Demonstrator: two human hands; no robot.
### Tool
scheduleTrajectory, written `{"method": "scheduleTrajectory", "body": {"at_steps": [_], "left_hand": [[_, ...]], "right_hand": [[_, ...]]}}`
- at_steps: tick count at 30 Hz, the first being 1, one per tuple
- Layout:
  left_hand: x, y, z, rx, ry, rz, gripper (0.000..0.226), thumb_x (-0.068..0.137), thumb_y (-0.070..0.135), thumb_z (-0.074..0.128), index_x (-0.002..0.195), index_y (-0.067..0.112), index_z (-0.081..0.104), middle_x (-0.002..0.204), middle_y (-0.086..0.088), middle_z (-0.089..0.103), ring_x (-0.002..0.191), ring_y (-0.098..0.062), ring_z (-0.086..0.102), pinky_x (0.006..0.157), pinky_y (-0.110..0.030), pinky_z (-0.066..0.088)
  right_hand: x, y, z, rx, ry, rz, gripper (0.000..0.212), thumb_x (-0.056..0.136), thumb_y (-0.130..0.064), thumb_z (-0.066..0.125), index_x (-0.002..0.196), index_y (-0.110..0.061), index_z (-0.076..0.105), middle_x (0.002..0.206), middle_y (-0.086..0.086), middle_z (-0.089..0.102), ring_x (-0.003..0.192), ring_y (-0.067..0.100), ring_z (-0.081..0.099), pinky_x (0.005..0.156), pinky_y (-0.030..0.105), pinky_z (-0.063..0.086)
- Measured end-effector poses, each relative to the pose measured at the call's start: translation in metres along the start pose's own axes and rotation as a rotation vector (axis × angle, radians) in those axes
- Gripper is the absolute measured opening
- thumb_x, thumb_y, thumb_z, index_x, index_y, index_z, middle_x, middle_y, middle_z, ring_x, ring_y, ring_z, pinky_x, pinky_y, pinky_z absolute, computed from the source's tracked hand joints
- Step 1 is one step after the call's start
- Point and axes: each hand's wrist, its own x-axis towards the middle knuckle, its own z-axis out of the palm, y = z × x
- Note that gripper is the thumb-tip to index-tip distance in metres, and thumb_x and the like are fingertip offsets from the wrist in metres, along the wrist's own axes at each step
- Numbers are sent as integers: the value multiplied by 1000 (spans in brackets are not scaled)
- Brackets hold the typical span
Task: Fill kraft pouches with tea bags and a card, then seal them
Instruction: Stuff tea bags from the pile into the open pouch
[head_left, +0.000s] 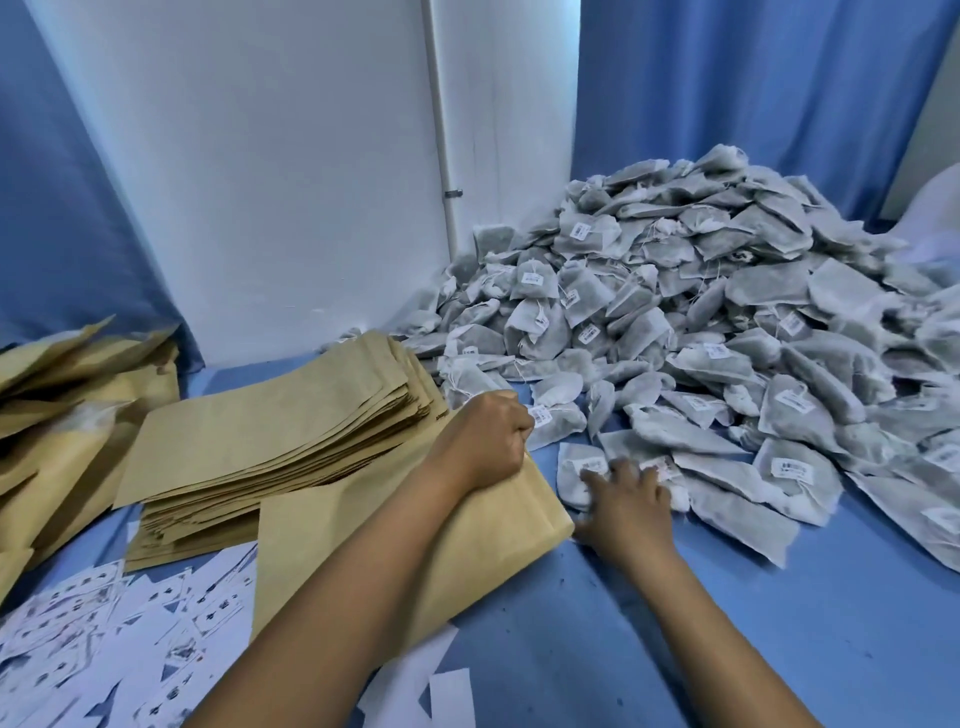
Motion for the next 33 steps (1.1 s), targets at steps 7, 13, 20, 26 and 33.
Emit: {"method": "scheduleTrajectory", "body": {"at_steps": [7, 13, 20, 26, 33], "left_hand": [[3, 4, 23, 6, -42, -1, 12, 59, 4, 37, 50, 11, 39, 50, -4, 39, 62, -17, 36, 56, -27, 21], [1, 6, 26, -8, -70, -7, 13, 59, 5, 36, 52, 16, 33, 51, 2, 35, 64, -16, 34, 56, -30, 24], [-4, 5, 23, 40, -79, -7, 12, 61, 7, 36, 51, 14, 36, 51, 3, 34, 64, -18, 37, 55, -31, 27], [-12, 6, 20, -6, -61, -18, 12, 59, 6, 35, 50, 15, 35, 49, 11, 24, 60, -22, 39, 56, -27, 21], [-20, 4, 19, -112, 63, -74, 15, 58, 2, 39, 49, 14, 39, 50, 1, 38, 59, -28, 45, 55, -27, 28]], "right_hand": [[13, 0, 19, 314, 289, -116, 13, 86, -9, 52, 93, -5, 61, 98, 5, 52, 104, 29, 50, 81, 27, 28], [15, 16, 7, 247, 507, -113, 23, 81, -17, 63, 103, -12, 66, 121, 14, 55, 116, 38, 47, 106, 46, 22], [22, 11, 22, 61, 104, 87, 69, 78, -69, 47, 140, -40, 35, 157, 5, 8, 137, 45, 8, 106, 63, 14], [27, 7, 23, 76, 335, -13, 25, 86, -20, 56, 110, -19, 65, 132, 6, 51, 116, 38, 38, 94, 45, 38], [1, 7, -24, 1568, 314, -16, 10, 79, -12, 72, 87, -11, 65, 69, 2, 65, 63, 17, 60, 57, 21, 46]]}}
